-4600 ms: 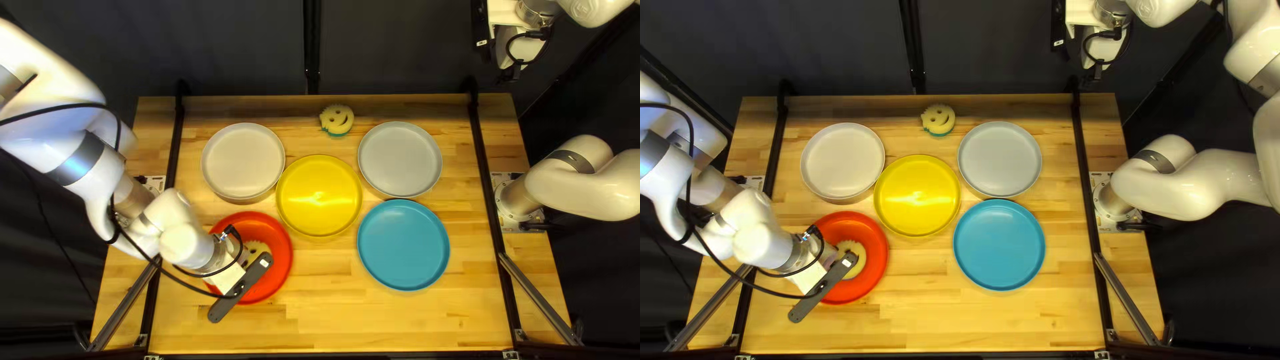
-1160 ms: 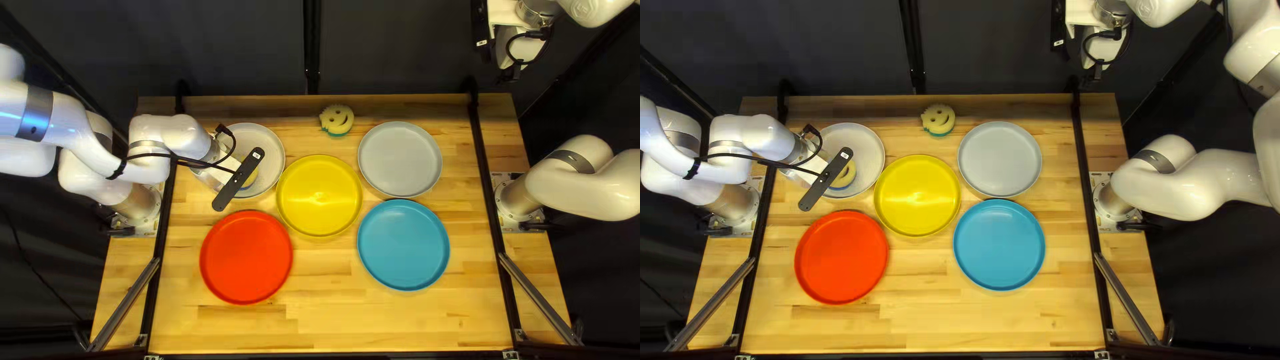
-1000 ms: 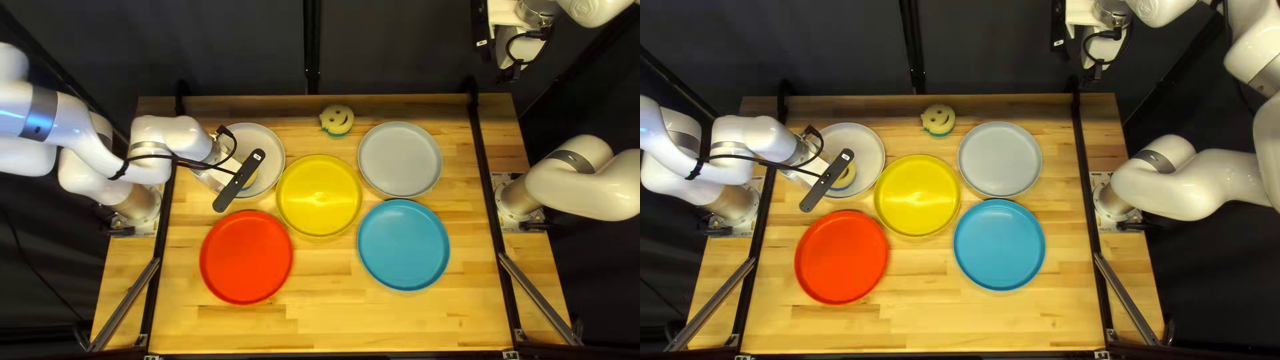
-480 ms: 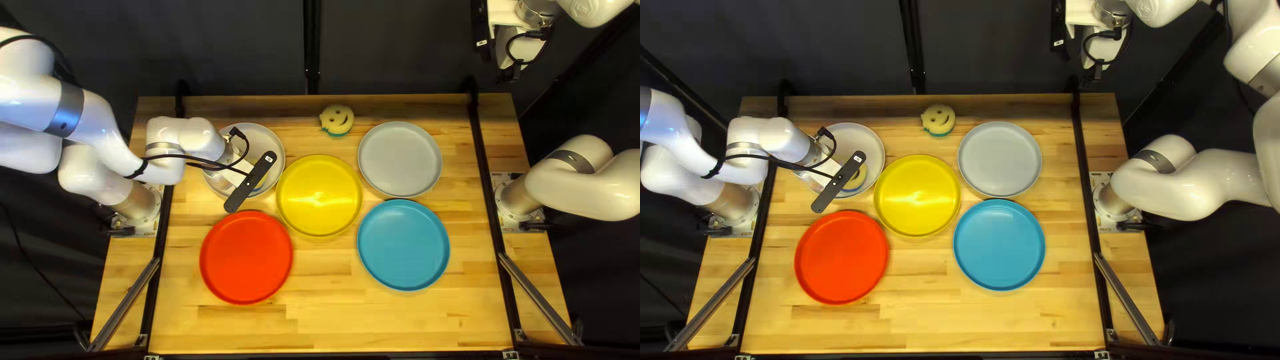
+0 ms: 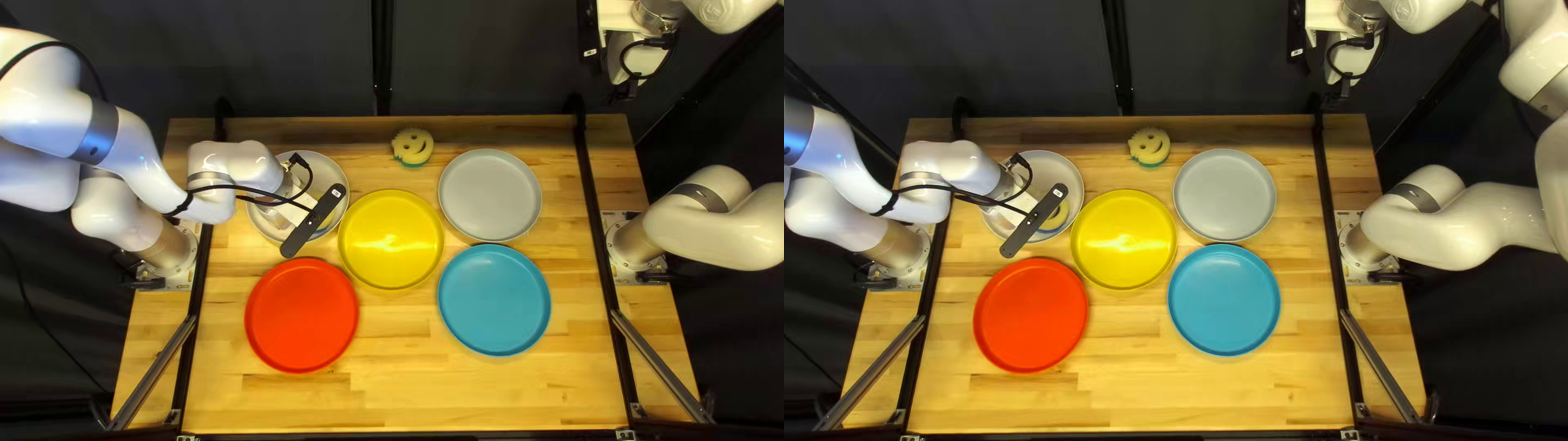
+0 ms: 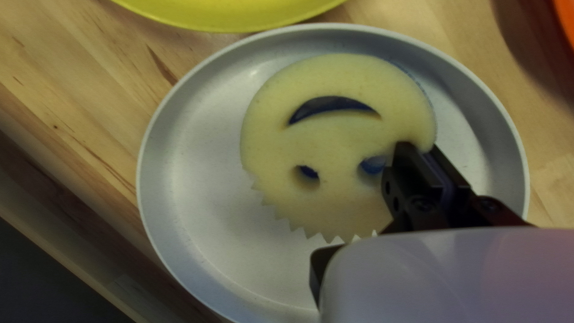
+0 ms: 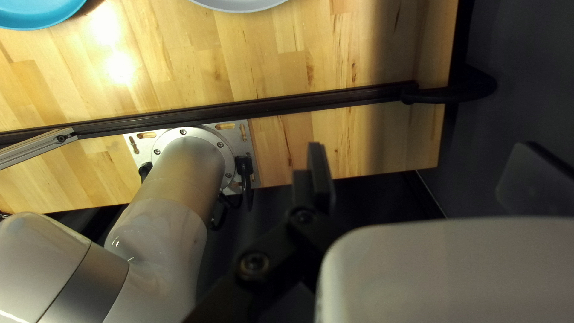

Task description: Pick up sponge and scrub the plate

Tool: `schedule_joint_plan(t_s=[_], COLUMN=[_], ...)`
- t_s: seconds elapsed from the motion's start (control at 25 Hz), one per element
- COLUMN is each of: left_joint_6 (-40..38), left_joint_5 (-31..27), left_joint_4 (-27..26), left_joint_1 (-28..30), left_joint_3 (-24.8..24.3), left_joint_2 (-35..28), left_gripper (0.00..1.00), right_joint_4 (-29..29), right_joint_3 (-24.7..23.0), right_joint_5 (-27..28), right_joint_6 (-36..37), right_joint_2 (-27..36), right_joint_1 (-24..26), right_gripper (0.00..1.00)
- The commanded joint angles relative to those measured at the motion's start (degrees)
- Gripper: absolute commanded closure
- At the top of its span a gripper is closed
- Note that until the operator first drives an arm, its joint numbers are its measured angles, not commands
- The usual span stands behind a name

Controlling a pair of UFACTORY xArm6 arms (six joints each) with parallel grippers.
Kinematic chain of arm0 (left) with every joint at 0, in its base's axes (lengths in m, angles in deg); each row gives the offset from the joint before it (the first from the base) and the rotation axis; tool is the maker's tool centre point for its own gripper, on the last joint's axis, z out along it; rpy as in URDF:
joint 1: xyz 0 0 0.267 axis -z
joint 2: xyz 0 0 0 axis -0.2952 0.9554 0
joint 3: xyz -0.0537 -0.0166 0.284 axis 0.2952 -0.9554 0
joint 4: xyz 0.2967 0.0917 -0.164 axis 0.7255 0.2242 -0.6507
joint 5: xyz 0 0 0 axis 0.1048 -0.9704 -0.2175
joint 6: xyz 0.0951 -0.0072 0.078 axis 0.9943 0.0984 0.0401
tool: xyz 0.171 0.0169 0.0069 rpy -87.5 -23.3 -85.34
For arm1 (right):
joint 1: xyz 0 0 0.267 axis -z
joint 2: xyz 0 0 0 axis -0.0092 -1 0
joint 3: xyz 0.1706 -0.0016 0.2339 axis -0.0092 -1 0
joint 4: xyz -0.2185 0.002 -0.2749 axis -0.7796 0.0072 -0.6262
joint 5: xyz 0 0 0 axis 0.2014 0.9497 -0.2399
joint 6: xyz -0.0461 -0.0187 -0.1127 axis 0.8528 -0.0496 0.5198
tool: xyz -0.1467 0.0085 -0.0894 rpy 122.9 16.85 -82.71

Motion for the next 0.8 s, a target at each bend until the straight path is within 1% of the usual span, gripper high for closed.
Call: schedule_joint_plan(t_s=[0.04, 0.12, 0.2, 0.4, 0.56, 0.8], left_joint_6=[0.77, 0.96, 1.12, 1.74, 2.19, 4.58], left_joint_5=[-2.76, -4.46, -4.94, -4.43, -3.6, -0.11], left_joint_4=[-1.16, -1.8, -2.22, -2.92, -2.96, -3.17], left_joint_1=[-1.11, -1.48, -1.84, -2.56, -2.85, -3.99], left_joint_3=[-4.38, -6.13, -7.25, -7.6, -4.96, 0.37], left_joint_2=[-6.56, -9.88, -11.22, -10.55, -7.4, 0.67], left_gripper=[1.0, 1.0, 1.0, 1.0, 1.0, 1.0], right_joint_4=[0.0, 0.0, 0.0, 0.0, 0.0, 0.0], right_joint_3=[0.0, 0.0, 0.0, 0.0, 0.0, 0.0], right_joint_5=[0.0, 0.0, 0.0, 0.0, 0.0, 0.0], right_joint_6=[0.0, 0.0, 0.0, 0.0, 0.0, 0.0], right_joint_2=[0.0, 0.0, 0.0, 0.0, 0.0, 0.0], right_joint_1=[0.0, 0.0, 0.0, 0.0, 0.0, 0.0], right_gripper=[0.0, 0.0, 0.0, 0.0, 0.0, 0.0])
